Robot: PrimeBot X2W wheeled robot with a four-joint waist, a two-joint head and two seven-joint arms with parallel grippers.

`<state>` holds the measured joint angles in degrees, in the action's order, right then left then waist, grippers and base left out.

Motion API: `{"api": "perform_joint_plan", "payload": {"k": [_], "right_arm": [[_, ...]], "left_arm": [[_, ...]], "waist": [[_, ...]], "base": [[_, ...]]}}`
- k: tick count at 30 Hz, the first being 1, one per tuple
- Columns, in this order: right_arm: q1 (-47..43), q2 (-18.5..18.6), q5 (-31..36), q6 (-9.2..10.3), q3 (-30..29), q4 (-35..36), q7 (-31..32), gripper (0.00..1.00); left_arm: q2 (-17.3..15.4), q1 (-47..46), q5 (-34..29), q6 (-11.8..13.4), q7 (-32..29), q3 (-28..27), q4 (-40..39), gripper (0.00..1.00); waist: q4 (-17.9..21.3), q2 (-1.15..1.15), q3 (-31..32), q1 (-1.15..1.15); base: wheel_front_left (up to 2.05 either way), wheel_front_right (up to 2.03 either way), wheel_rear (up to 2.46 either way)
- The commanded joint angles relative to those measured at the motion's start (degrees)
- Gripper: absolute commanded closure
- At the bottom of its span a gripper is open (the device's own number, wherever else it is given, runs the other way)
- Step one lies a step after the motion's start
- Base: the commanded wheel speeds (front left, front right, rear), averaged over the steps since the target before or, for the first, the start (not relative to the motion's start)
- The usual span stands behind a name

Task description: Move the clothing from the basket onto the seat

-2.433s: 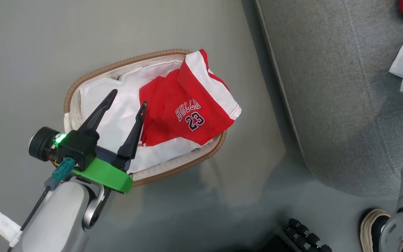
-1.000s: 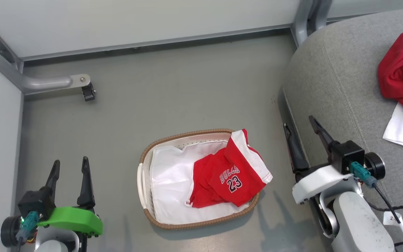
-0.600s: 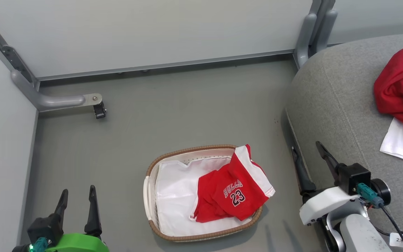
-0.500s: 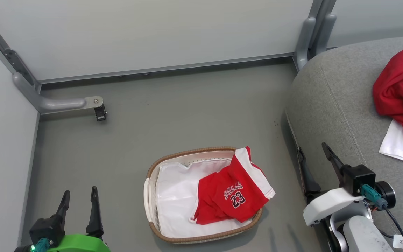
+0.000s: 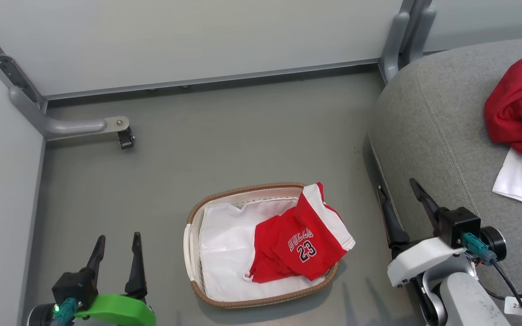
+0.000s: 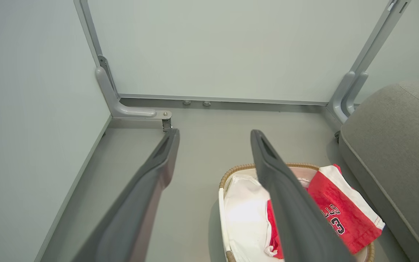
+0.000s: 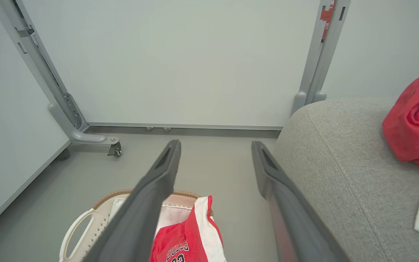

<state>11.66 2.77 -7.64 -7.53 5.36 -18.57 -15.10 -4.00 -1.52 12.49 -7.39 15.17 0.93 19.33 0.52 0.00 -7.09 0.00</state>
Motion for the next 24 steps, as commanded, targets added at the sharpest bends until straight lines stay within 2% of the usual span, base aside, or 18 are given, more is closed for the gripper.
{"api": "perform_joint_plan", "payload": {"k": [1,13,24], "right_arm": [[1.02,0.27,0.27,0.08,0.05,0.38,-0.09,0.00],[6.99,0.26,0.14,0.08,0.15,3.57,-0.10,0.00],[11.00,0.24,-1.78,0.08,1.44,7.83,-0.09,0.00]], "left_arm": [[-0.18,-1.41,0.31,-0.19,-0.04,0.67,0.00,0.00],[-3.37,-10.20,4.11,-0.19,-0.05,9.06,1.32,0.00],[-7.47,-16.23,6.95,-0.20,-0.04,16.14,1.60,0.00]], "waist": [[0.56,0.00,-1.74,0.00],[4.56,0.00,-12.64,0.00],[10.57,0.00,-21.16,0.00]], "base": [[0.00,0.00,0.00],[0.00,0.00,0.00],[0.00,0.00,0.00]]}}
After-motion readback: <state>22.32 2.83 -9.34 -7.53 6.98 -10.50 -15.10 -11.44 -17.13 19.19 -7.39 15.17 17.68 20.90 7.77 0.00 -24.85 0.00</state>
